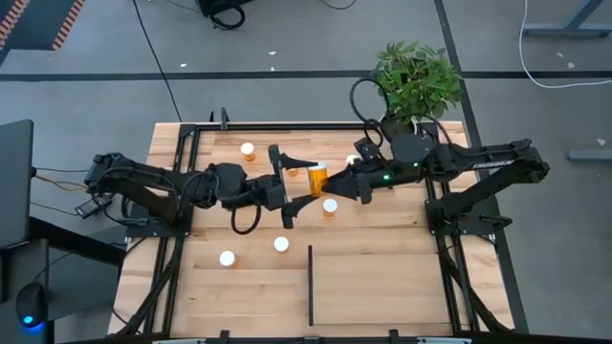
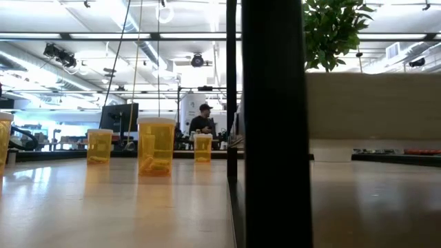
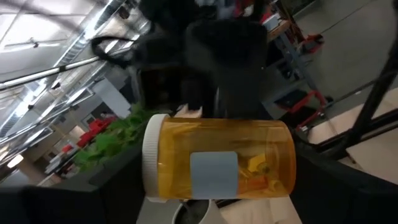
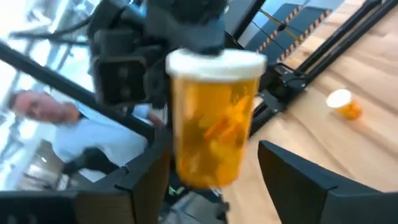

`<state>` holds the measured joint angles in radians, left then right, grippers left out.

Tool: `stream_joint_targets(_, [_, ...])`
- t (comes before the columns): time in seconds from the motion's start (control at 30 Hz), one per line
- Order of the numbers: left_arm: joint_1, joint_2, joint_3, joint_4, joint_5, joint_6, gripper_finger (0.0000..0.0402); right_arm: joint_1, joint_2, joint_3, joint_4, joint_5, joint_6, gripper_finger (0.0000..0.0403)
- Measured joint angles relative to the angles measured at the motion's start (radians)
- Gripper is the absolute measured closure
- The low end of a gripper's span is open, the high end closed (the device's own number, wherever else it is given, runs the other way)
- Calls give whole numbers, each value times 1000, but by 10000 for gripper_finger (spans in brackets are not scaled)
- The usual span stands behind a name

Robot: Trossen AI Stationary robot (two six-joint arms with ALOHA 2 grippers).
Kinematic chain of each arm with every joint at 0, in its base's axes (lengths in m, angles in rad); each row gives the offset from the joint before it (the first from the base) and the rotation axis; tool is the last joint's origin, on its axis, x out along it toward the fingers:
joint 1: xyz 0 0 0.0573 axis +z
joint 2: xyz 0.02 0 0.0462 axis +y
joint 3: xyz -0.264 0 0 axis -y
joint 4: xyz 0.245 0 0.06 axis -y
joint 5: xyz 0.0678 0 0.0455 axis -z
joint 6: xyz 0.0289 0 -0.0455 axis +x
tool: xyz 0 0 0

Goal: Pick and place medicine bottles onto shelf by color
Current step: Put the orange pill bottle on the shelf

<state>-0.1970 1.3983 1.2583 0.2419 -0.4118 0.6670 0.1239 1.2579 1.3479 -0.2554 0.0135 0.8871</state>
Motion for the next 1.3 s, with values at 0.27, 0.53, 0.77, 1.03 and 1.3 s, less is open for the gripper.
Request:
stream_joint_targets(0.27, [-2, -5, 0, -2, 2, -1, 83, -3, -145, 22, -138, 84, -434, 107])
stream_joint_targets(0.53, [-28, -5, 0, -80, 2, 347, 81, 0, -142, 85, -137, 189, -454, 100])
stream_joint_targets(0.77, [-20, -5, 0, -110, -17, 611, 81, 15, -16, 89, -105, 92, -323, 100])
stream_joint_targets(1.03, [-25, -7, 1, -106, -77, 720, 86, 56, 31, 89, -37, 117, -423, 100])
stream_joint_targets(1.3, [-39, -5, 1, -88, -72, 759, 78, 56, 23, 90, -30, 196, -558, 100])
